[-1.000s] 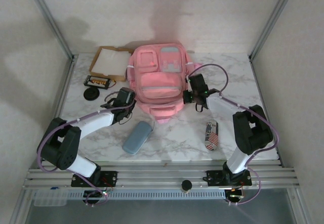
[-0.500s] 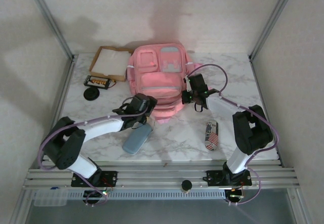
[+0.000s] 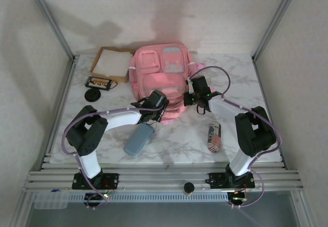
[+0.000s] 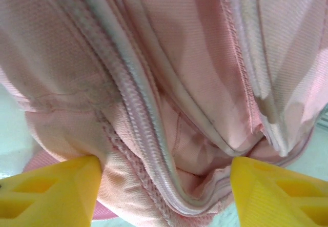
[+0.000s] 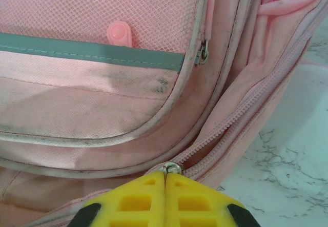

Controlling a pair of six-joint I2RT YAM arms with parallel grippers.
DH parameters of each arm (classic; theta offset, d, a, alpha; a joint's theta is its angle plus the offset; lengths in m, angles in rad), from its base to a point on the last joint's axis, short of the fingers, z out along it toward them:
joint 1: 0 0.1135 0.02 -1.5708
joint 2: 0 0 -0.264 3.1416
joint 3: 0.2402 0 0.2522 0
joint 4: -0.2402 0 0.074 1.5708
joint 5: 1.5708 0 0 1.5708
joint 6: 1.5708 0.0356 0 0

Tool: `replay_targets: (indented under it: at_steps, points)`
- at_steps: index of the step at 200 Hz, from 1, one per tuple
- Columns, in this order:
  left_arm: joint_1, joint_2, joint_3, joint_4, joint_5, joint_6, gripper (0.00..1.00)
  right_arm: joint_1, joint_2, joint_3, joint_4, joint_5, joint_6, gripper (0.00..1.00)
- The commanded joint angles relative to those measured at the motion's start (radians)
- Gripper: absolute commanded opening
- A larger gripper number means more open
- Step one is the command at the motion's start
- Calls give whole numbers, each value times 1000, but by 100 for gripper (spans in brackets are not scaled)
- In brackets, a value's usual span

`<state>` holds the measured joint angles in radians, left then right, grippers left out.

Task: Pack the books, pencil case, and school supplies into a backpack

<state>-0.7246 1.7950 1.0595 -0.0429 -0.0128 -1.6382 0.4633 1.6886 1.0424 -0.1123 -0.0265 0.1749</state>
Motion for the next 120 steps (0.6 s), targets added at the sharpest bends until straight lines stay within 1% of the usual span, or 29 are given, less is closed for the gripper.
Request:
replay_targets:
  at_steps: [1, 11, 18, 26, 39, 64, 78, 89, 120]
  points:
    - [-4, 50, 11, -32, -54, -48, 58, 8, -25, -8, 11, -9, 16, 0]
    - [-2, 64, 10, -37, -56, -48, 46, 8, -23, -10, 9, 0, 21, 0]
    - [-2, 67, 10, -42, -72, -34, 41, 8, -21, -11, 4, 13, 25, 0]
    - [-3, 65, 10, -69, -99, -33, 38, 8, -21, -11, -2, 27, 28, 0]
    - [7, 47, -16, -65, -135, -20, 35, 8, -27, -14, -7, 41, 32, 0]
    - [47, 23, -62, -58, -134, -2, 23, 5, -33, -25, -16, 82, 28, 0]
    - [67, 4, -74, -82, -152, 21, 13, -2, -28, -27, -21, 94, 16, 0]
    - [91, -16, -92, -92, -158, 47, 0, -13, -27, -29, -23, 96, 7, 0]
    - [157, -101, -182, -86, -171, 108, 0, -43, -23, -18, -1, 99, -24, 0]
